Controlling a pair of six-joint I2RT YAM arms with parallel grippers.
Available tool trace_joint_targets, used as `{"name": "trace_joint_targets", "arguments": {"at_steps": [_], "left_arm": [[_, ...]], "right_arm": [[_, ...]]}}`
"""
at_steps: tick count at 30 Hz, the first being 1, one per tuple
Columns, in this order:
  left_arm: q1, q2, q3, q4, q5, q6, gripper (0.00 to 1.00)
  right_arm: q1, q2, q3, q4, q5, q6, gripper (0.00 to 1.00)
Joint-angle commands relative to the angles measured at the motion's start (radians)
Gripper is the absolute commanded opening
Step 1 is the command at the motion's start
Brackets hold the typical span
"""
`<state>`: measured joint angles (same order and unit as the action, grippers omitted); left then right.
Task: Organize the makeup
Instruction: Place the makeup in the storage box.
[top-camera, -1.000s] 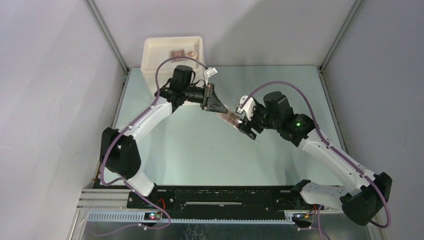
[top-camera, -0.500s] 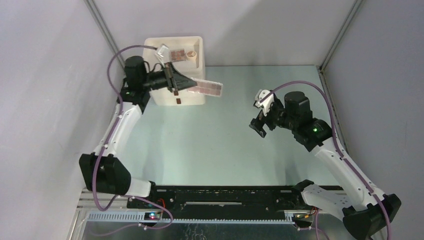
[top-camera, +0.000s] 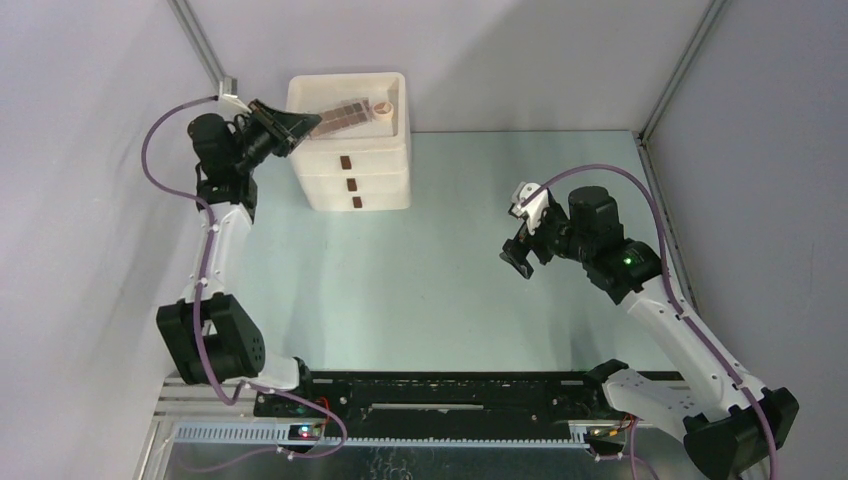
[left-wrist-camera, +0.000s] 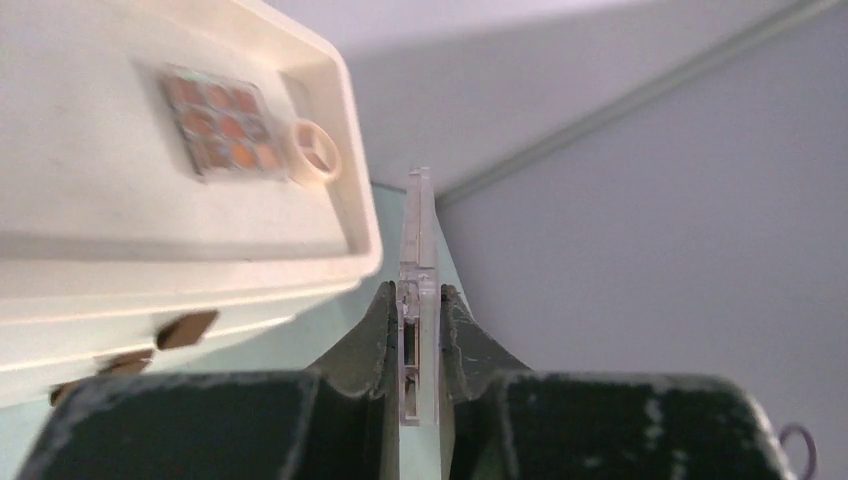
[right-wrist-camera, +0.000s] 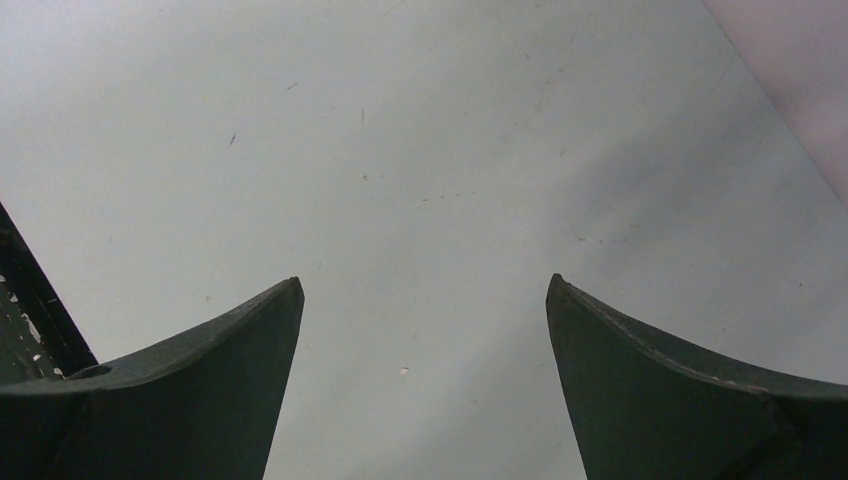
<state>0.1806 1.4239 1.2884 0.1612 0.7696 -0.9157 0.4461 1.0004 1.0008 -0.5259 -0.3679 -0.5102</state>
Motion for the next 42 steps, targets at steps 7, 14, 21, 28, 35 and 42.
{"name": "trace_joint_targets", "arguments": {"at_steps": [7,14,21,28,35,42], "left_arm": [[0.045,0.092,-0.022,0.200,-0.405,-0.185,0.00],[0.046,0.128,-0.007,0.211,-0.529,-0.187,0.02],[0.044,0.197,0.034,0.171,-0.538,-0.179,0.03],[0.036,0.233,0.030,0.169,-0.535,-0.166,0.05],[0.003,0.230,0.014,0.163,-0.530,-0.150,0.27],[-0.014,0.216,-0.004,0.156,-0.526,-0.141,0.50]], "right_arm": [[-0.014,-0.005,-0.028,0.047,0.002,0.005,1.00],[-0.017,0.001,-0.030,0.046,0.003,0.000,1.00],[-0.017,0.004,-0.030,0.045,0.006,0.000,1.00],[-0.018,0.010,-0.031,0.043,0.007,0.000,1.00],[-0.018,0.011,-0.030,0.041,0.009,-0.001,1.00],[-0.018,0.013,-0.030,0.037,0.007,-0.003,1.00]]}}
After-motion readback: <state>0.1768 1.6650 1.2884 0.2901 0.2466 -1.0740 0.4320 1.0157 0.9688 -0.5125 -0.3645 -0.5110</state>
